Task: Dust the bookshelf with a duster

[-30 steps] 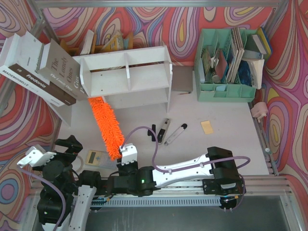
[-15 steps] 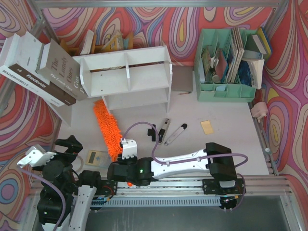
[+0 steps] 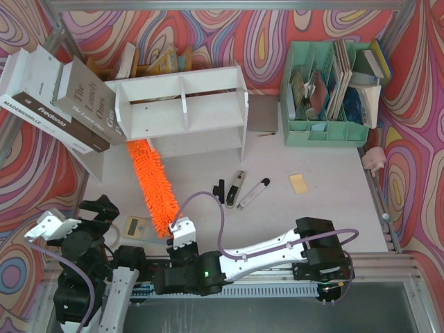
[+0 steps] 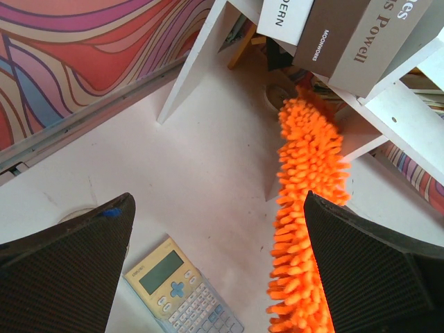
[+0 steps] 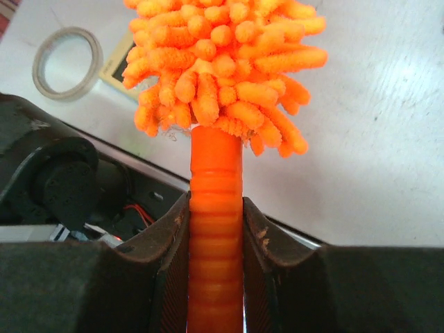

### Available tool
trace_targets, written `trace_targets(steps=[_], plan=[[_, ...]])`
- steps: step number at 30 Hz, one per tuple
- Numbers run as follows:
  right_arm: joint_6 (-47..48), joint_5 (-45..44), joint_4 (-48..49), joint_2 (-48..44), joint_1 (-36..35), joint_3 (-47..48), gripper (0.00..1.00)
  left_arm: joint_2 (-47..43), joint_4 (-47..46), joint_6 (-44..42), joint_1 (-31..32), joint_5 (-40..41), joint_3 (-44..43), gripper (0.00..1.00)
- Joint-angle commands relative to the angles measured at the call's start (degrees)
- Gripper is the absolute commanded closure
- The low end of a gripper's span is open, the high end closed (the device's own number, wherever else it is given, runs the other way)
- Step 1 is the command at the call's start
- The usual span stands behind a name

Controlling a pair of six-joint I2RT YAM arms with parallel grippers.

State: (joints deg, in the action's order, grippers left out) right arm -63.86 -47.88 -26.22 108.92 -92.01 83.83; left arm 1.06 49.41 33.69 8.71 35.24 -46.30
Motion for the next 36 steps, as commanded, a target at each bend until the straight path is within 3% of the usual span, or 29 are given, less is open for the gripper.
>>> trace_targets(steps=[1,9,24,36], plan=[[4.49,-16.15,5.14,-3.89,-1.37,0.17,1.0,-0.75,0.23,0.14,0.43,0.79,-0.72,0.01],[0.32,-14.48,0.47,-3.29,-1.14,1.78,1.0,-0.82,0.09,0.13,0.47,0.72,-0.63,0.01],[-6.12,6.75,-3.66,2.38,8.47,2.48,1.0,-0.76,0.24,0.15,0.6,0.71,-0.65,0.01],[-8.09,11.19,-4.31,3.51,11.41,2.21,1.0,-0.75,0.25,0.21,0.61,1.05,-0.72,0.02]])
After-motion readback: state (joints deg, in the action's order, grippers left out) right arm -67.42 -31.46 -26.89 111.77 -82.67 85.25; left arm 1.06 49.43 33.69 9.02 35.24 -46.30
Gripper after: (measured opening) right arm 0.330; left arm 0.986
